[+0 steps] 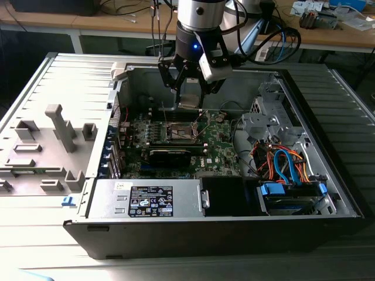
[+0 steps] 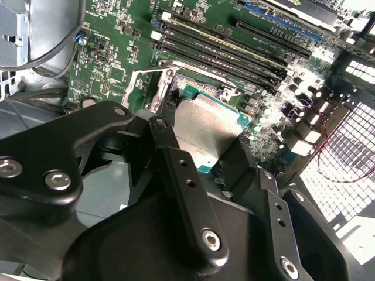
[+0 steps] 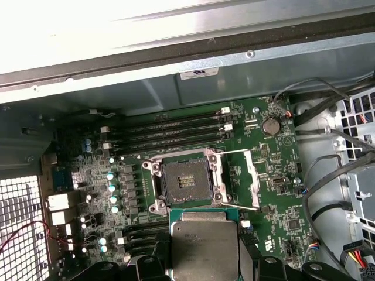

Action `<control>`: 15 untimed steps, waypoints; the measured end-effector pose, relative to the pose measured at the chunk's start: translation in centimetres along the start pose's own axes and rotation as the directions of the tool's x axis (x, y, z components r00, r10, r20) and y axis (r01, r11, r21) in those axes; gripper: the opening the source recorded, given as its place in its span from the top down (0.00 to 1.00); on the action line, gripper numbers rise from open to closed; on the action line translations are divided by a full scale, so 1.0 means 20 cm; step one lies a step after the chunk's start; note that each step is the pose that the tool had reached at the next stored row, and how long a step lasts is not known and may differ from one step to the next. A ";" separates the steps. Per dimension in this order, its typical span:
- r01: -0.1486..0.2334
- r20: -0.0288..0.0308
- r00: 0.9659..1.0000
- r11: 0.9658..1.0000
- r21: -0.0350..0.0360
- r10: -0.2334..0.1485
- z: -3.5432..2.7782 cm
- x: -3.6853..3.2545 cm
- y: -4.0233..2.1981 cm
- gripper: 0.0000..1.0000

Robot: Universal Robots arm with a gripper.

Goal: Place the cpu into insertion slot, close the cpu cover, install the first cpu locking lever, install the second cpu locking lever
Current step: 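Place the cpu into insertion slot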

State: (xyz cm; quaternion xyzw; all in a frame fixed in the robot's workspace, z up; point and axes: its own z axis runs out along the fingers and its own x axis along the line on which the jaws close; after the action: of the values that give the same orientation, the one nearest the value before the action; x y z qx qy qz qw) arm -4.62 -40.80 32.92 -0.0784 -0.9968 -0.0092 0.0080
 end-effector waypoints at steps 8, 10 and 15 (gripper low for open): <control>-0.008 0.000 1.000 1.000 0.000 0.008 0.002 0.000 0.000 0.45; -0.010 0.000 1.000 1.000 0.000 0.010 0.002 0.000 0.000 0.45; -0.014 0.000 1.000 1.000 0.000 0.014 0.003 0.000 0.000 0.45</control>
State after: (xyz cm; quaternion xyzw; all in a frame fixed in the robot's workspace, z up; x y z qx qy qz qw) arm -4.62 -40.81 32.86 -0.0855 -0.9963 -0.0093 0.0080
